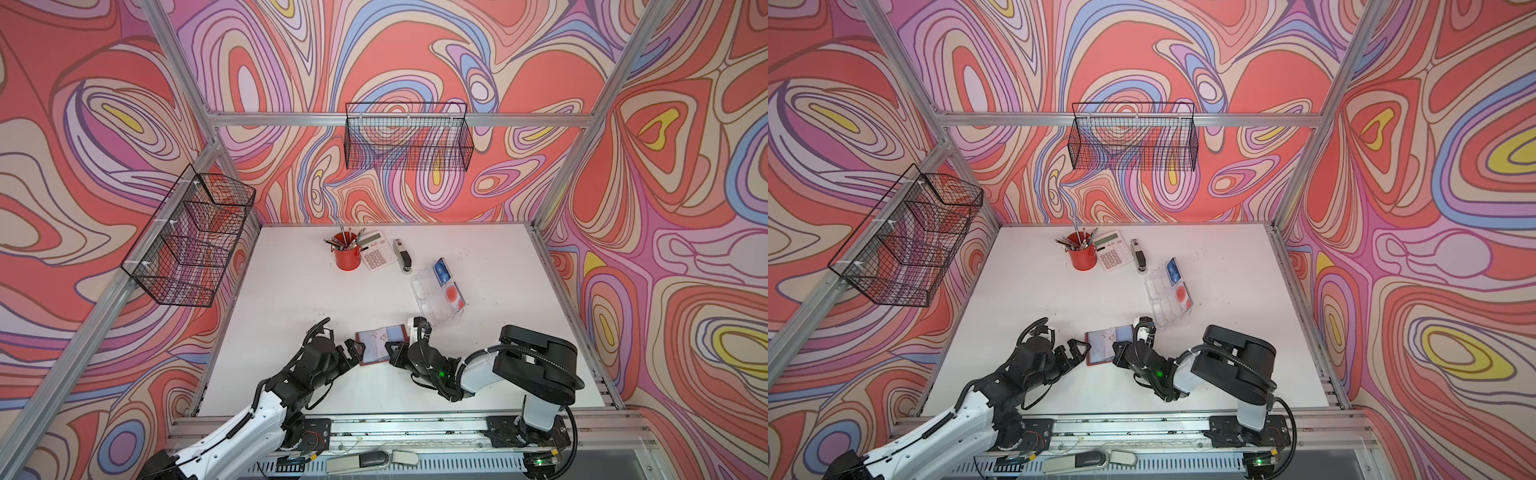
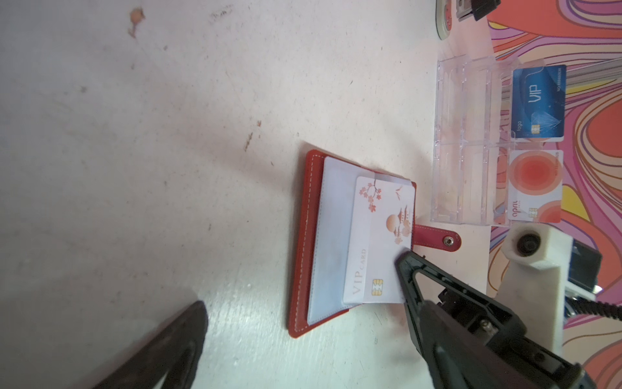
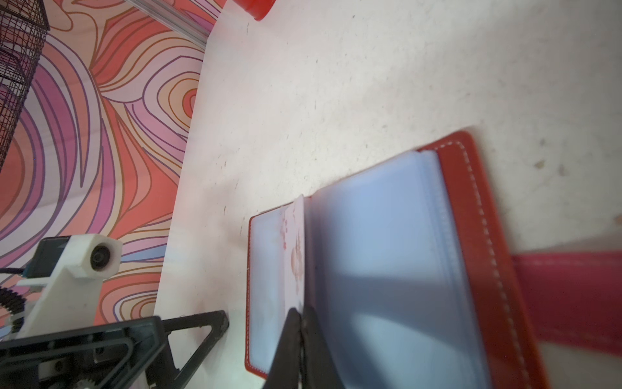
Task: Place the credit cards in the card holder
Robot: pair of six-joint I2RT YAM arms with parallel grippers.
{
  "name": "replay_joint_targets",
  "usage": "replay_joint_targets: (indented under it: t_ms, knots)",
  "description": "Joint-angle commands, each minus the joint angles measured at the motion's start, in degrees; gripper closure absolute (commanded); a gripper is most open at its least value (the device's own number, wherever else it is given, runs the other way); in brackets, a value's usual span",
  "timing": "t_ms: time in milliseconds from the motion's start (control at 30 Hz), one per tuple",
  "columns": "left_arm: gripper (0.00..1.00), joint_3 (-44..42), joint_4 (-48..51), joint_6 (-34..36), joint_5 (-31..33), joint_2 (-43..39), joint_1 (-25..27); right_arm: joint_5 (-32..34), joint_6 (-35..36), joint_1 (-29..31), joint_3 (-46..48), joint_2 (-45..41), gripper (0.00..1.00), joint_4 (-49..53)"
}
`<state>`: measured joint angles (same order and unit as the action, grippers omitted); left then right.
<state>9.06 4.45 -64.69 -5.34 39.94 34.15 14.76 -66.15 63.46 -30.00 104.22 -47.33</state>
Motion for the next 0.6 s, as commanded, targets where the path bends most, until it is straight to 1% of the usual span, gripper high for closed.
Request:
replay_joint_targets:
  t_ms: [0,100,233,400,567]
  knots:
    - [0.00,0.72,-0.56,0.56,0.08,0.22,0.13,-1.32,-0.91,0.70,0.91,2.01,1.00,1.50]
    - [0.00,0.52,-1.44,0.53,-0.57,0.66,0.13,-1.62,-0.78,0.86,0.67,2.45,1.00,0.82]
    - [0.00,0.60,-2.25,0.80,-0.71,1.99,0.13,-2.98,1.04,0.98,-2.06,3.02,1.00,4.53]
    - [0.00,0.69,-5.74,0.82,-2.61,5.58,0.13,-2.91,1.97,1.38,-2.86,3.12,1.00,6.58]
    - [0.00,1.99,-6.43,1.64,-3.23,9.13,0.13,-3.64,3.06,1.36,-3.25,2.96,1.00,8.05]
